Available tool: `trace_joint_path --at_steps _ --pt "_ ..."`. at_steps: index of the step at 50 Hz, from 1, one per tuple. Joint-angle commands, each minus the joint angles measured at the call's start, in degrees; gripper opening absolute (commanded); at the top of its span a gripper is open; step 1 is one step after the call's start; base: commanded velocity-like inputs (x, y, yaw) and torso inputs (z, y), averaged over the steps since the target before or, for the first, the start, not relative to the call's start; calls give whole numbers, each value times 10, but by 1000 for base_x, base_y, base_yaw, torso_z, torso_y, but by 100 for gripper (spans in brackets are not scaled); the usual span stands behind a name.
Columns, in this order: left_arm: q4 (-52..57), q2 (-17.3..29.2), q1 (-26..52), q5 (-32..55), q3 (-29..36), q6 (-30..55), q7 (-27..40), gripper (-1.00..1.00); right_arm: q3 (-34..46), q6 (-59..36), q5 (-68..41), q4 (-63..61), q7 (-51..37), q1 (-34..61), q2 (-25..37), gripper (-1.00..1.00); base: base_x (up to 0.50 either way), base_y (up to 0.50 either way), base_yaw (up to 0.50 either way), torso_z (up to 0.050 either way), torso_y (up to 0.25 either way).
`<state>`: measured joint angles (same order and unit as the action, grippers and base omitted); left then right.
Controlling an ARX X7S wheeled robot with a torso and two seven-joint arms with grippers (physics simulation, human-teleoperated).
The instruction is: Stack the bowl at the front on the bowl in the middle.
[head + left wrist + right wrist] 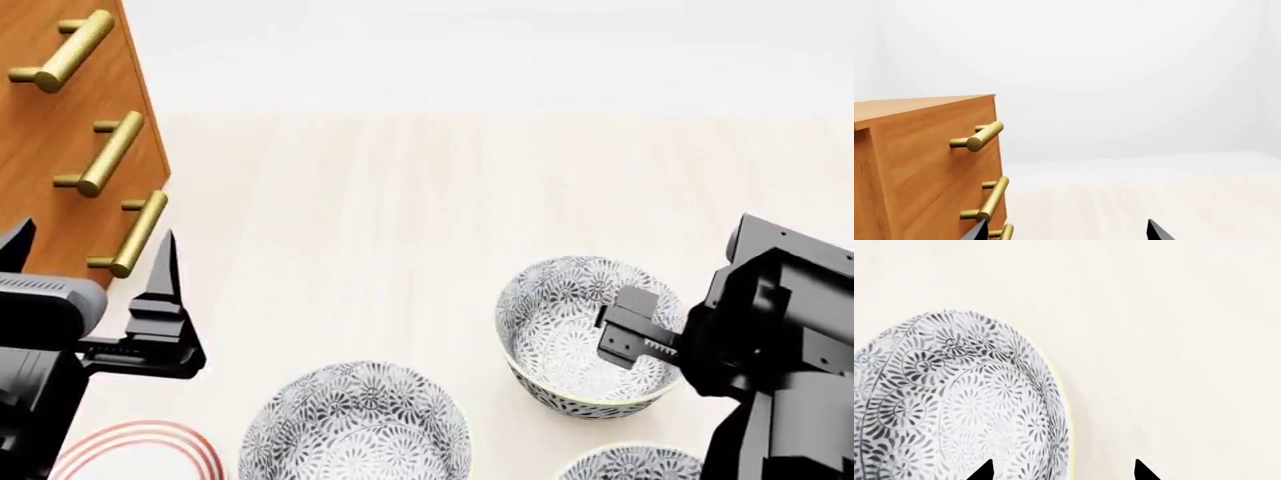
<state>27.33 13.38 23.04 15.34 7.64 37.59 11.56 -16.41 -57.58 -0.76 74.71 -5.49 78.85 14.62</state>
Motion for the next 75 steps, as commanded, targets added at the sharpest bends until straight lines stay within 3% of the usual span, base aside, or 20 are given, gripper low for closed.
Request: trace_joint_path --at_steps 1,14,15,34,56,75 --pt "2 4 -2 2 1 0 3 100 -10 4 6 3 -2 -17 -2 100 0 0 0 0 0" --pt "1 8 -4 4 4 -2 5 100 0 7 10 3 10 -23 -7 100 0 0 0 0 0" --pt "0 8 -4 4 4 -3 5 100 1 8 10 3 9 -23 -8 -100 0 0 0 0 0" --pt "-8 9 -4 4 12 -12 9 100 14 8 5 3 21 -15 -7 -100 0 0 0 0 0" --pt "2 14 -3 12 15 -2 17 100 1 -16 0 3 54 67 1 -100 0 0 0 0 0" --pt "-4 16 1 19 17 -6 19 100 -32 -77 -6 2 140 90 11 -100 0 0 0 0 0"
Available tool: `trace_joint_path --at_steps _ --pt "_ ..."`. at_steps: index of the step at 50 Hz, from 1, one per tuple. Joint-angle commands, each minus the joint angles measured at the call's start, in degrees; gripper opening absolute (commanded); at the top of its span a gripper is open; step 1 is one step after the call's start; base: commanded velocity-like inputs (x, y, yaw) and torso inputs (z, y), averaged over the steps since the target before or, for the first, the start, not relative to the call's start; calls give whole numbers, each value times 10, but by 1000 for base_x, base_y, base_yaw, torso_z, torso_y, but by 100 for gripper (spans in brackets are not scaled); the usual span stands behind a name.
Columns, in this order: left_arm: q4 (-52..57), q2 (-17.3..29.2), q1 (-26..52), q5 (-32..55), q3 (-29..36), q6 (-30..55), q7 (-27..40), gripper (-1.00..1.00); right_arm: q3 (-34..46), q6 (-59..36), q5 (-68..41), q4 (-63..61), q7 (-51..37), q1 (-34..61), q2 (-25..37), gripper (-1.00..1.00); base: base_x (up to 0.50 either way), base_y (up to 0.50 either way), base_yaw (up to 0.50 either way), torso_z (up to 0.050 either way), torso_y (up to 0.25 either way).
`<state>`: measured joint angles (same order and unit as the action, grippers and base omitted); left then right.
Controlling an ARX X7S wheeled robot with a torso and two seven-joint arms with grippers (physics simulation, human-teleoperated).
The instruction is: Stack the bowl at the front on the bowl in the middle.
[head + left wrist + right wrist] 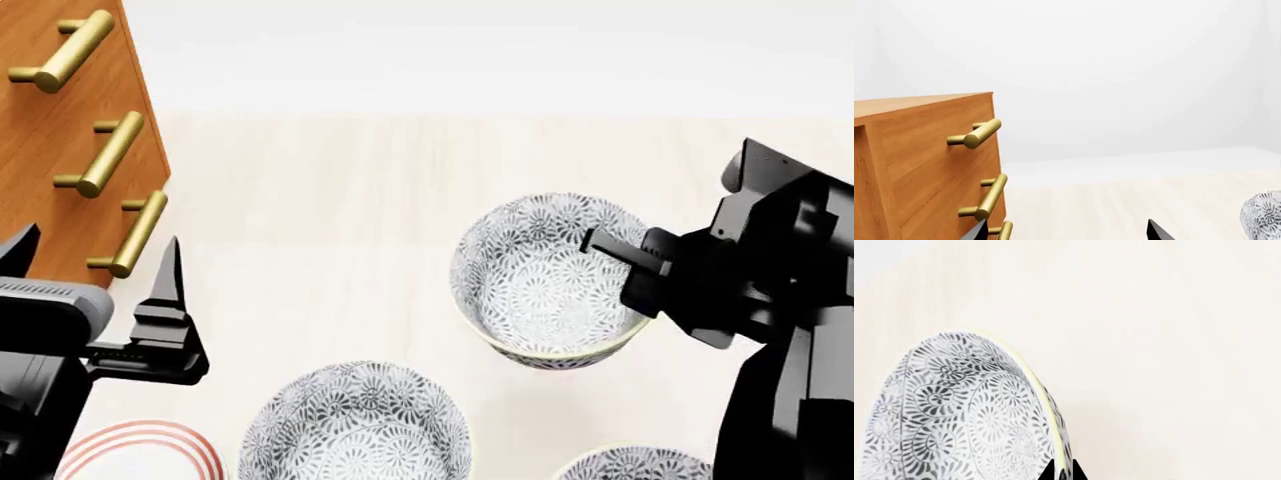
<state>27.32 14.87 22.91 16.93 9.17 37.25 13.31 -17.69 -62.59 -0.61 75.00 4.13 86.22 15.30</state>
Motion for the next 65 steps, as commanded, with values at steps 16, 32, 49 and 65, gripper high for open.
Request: trace_joint_path --at_steps 16,32,49,65 --pt "6 3 5 9 2 6 9 100 26 -154 -3 -203 136 -47 -36 -100 0 0 0 0 0" --pt "7 6 17 15 2 14 13 100 97 -274 -116 -354 155 -98 -32 -100 0 0 0 0 1" --pt "0 6 25 20 2 11 18 100 195 -268 -553 -387 -121 -171 45 -100 0 0 0 0 0" --pt "-6 6 32 22 5 8 22 100 249 -270 -723 -453 -227 -210 62 -100 0 0 0 0 1"
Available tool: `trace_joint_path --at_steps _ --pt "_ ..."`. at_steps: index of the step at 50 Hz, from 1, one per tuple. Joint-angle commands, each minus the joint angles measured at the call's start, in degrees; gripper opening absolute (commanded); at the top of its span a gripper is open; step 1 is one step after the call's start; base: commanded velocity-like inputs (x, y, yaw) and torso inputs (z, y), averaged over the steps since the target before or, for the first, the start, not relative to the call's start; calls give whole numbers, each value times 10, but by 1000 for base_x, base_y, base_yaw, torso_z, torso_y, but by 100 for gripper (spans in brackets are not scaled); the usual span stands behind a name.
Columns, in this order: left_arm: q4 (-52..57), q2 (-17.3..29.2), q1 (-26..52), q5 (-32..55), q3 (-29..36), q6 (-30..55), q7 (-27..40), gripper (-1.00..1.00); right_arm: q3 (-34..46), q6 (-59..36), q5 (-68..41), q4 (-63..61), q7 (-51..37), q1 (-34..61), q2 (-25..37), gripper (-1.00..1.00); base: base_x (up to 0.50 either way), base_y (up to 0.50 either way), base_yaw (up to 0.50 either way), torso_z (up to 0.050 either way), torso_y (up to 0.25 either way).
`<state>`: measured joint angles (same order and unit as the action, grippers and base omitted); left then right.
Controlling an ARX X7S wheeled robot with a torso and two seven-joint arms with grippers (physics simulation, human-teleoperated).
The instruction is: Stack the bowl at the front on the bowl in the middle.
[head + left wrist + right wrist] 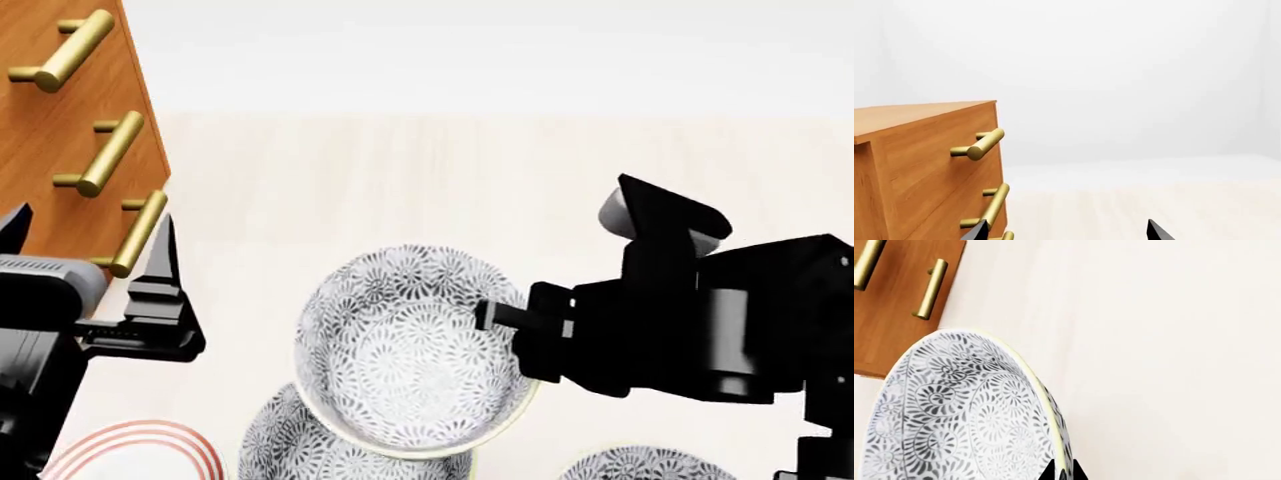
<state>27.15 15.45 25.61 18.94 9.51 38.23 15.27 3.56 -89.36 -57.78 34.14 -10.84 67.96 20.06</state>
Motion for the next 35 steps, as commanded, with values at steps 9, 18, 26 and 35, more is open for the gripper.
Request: trace_joint_path --at_steps 9,18,26,35 --pt "-10 0 8 3 4 -5 3 100 70 11 -203 -67 -89 -41 18 -100 0 0 0 0 0" --pt "-11 2 5 2 7 -9 6 100 98 25 -206 -72 -73 -46 20 -100 0 0 0 0 0" --pt "-14 4 3 2 12 -12 6 100 126 41 -194 -56 -44 -36 19 -100 0 0 0 0 0" --pt "-13 6 0 3 12 -13 9 100 150 56 -181 -46 -27 -31 18 -100 0 0 0 0 0"
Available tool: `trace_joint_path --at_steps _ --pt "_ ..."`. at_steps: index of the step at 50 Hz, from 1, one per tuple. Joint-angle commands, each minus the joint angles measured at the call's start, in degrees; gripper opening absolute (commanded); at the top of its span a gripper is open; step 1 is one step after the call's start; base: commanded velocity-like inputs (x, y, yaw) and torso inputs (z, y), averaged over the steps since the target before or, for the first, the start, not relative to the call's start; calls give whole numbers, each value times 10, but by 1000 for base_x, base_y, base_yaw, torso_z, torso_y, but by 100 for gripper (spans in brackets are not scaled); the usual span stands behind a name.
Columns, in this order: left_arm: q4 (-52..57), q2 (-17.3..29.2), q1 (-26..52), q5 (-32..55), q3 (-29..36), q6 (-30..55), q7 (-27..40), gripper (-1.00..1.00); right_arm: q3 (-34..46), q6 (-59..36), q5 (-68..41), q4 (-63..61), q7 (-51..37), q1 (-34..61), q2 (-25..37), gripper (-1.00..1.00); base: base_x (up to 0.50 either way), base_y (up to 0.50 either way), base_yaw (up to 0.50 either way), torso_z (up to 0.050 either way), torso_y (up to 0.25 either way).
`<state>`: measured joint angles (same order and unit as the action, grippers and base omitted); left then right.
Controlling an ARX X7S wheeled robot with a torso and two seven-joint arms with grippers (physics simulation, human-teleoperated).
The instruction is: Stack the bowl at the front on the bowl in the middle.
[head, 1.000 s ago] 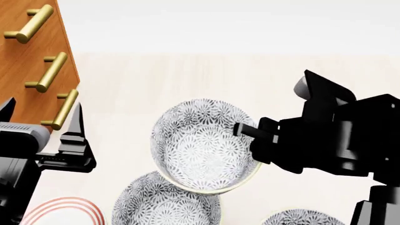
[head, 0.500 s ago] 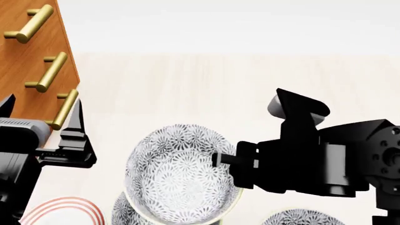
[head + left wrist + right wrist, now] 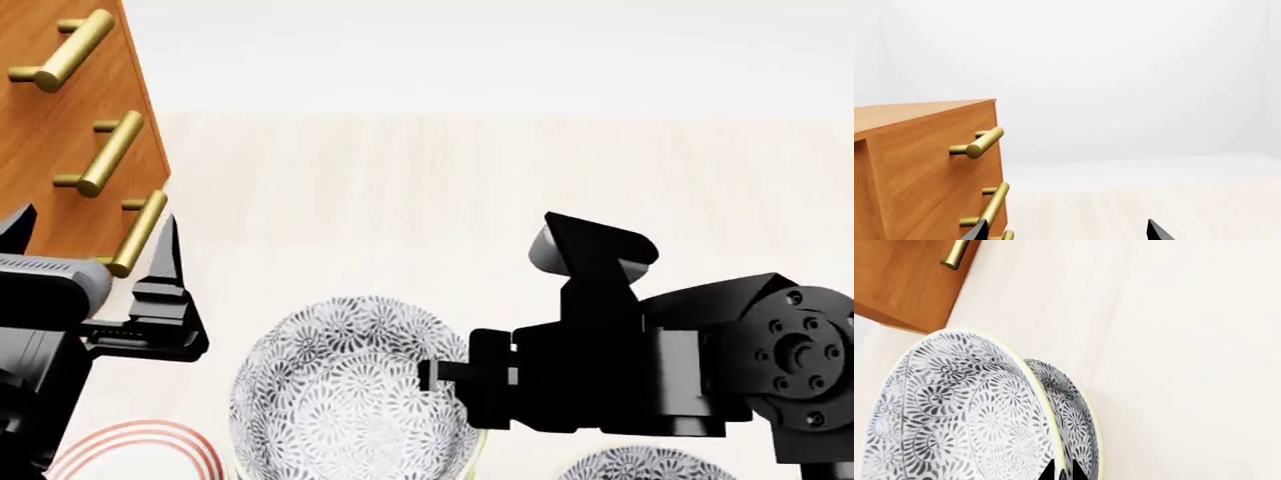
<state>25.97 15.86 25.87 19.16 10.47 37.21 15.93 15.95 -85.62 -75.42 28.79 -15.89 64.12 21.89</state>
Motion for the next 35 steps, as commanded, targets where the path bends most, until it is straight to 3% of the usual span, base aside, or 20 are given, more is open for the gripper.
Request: trace_joint_path --at_steps 1,35 --pt "-1 2 -3 0 3 -4 3 100 28 20 -4 9 27 7 0 -100 0 0 0 0 0" --pt "-1 8 -1 8 6 -5 9 100 112 66 48 54 114 9 -12 -100 0 0 0 0 0"
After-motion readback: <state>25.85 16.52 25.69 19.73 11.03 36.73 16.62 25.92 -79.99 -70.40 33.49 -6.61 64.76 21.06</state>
